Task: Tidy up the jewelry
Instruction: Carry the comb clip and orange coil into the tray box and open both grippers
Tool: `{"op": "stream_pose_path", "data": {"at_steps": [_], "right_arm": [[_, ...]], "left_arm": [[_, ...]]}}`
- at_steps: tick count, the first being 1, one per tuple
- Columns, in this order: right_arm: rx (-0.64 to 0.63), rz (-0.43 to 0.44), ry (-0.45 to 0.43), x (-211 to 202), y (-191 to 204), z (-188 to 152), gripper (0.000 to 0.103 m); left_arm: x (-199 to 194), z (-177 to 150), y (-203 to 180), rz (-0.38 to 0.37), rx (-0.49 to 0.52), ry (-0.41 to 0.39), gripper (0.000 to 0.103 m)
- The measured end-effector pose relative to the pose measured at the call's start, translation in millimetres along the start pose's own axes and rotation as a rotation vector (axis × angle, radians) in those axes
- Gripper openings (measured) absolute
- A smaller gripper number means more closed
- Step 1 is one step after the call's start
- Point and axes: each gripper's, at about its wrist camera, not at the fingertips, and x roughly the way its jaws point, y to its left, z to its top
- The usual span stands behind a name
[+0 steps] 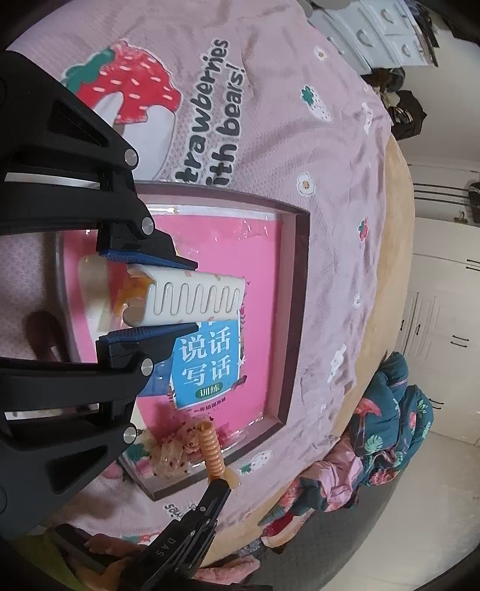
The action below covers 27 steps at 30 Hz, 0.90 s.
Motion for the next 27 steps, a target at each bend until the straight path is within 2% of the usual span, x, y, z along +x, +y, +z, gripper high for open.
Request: {"op": "stream_pose_path", "data": {"at_steps": [5, 24, 25, 26, 27], "right_arm": [[0.008, -0.012, 0.028, 11, -2, -5, 0.007], [0.015, 0.055, 0.074, 18, 2, -20, 0.008], [0.015, 0.056, 0.073, 17, 2, -20, 0.014], [0.015, 0.053, 0.069, 14, 2, -21, 0.024], [0.016, 0.050, 0.064, 13, 2, -21, 0.028]], "left_arm": [[11, 2, -4, -0.001, 0.010, 0.012, 0.019], [35, 3, -8, -0.007, 0.016, 0.037, 0.019], [35, 3, -9, -0.006, 0.018, 0.037, 0.019], [35, 3, -9, -0.006, 0.016, 0.037, 0.019], [35, 3, -9, -0.008, 0.016, 0.037, 0.019]]}}
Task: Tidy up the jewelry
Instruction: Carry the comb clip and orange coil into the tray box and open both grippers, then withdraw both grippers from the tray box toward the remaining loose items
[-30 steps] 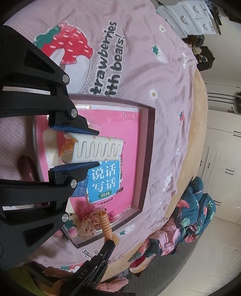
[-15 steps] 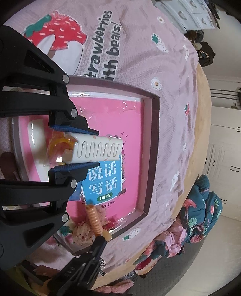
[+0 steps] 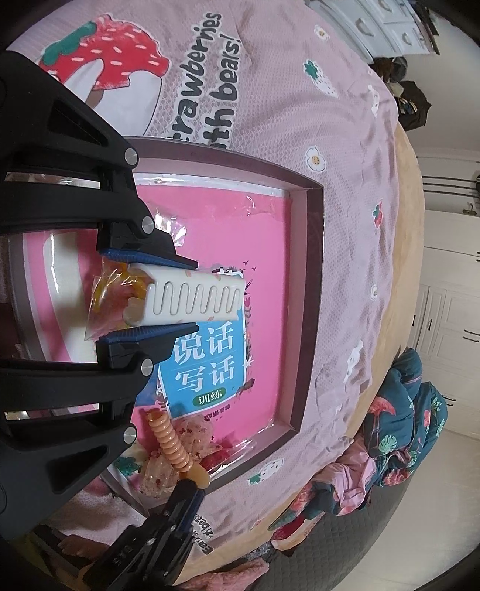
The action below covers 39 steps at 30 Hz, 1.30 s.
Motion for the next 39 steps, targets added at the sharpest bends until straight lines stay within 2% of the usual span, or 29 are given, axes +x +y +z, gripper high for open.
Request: {"op": "stream_pose_path", "data": {"at_steps": [4, 8, 13, 17, 23, 28, 32, 33, 36, 39], "right_arm": [[-0.004, -0.007, -0.011, -9, 0, -2, 0.031], [-0.002, -0.017, -0.018, -16, -2, -4, 0.041], [0.002, -0.028, -0.020, -24, -4, -9, 0.045], [0.002, -0.034, -0.018, -29, -6, -12, 0.048], [0.007, -0.034, -0.033, -41, -6, -15, 0.052], [0.003, -0.031, -0.045, -52, -4, -17, 0.053], [0.001, -0.028, -0.062, -64, 0, -18, 0.061], [0.000, -0.027, -0.068, -67, 1, -18, 0.062], [-0.004, -0.024, -0.083, -76, 4, -17, 0.063], [-0.009, -0.026, -0.096, -85, 7, -17, 0.066]], "left_arm": [[1, 0, 0, -0.002, 0.000, 0.006, 0.019], [2, -1, -2, 0.001, 0.006, 0.009, 0.020], [-1, -2, -3, 0.000, -0.001, 0.002, 0.032], [-9, -5, -4, -0.001, -0.004, -0.005, 0.033], [-26, -6, -7, 0.000, -0.007, -0.024, 0.041], [-45, -8, -10, 0.010, -0.002, -0.047, 0.054], [-58, -9, -15, 0.018, 0.008, -0.060, 0.058], [-63, -10, -15, 0.020, 0.008, -0.068, 0.063], [-72, -11, -17, 0.017, 0.002, -0.083, 0.067], [-83, -13, -18, 0.014, -0.003, -0.099, 0.076]]}}
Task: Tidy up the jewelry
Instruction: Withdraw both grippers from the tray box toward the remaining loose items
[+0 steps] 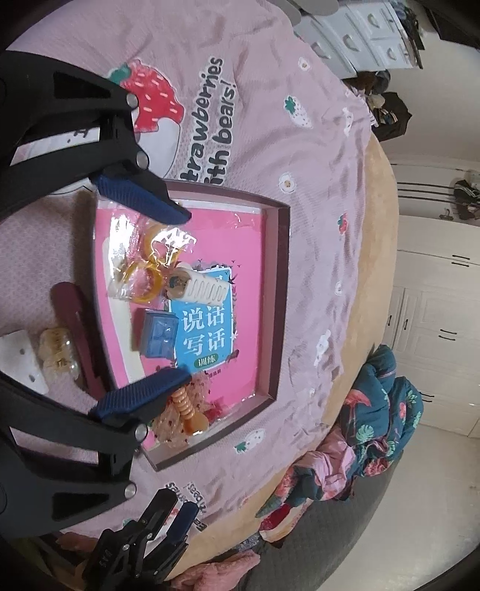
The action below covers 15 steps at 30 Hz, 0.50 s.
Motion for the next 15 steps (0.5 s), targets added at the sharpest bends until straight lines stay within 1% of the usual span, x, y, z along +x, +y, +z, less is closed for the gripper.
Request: {"op": "stream_pose_path", "data": {"at_steps": [6, 15], "right_arm": [[-0.013, 0.001, -0.017, -16, 5, -1, 0.066], [-0.031, 0.015, -0.024, -30, 14, -7, 0.066]], "left_arm": [[-18, -3, -1, 0.005, -0.003, -0.017, 0.081], [-44, -13, -1, 0.012, -0.007, -0.040, 0.081]]}}
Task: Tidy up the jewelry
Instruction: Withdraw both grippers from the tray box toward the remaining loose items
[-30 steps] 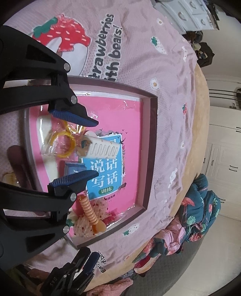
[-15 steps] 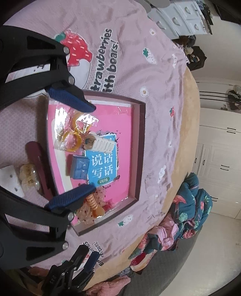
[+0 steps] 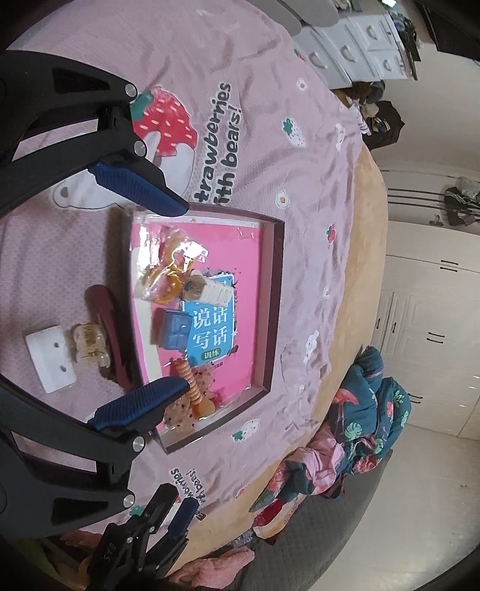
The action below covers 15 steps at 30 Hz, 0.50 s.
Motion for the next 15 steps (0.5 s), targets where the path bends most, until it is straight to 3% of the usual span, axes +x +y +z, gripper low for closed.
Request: {"op": "stream_pose_path", "data": {"at_steps": [15], "right_arm": [[-0.027, 0.023, 0.028, -10, 16, -19, 0.066]], "left_arm": [[-21, -24, -2, 0.001, 0.019, 0.010, 0.082]]}}
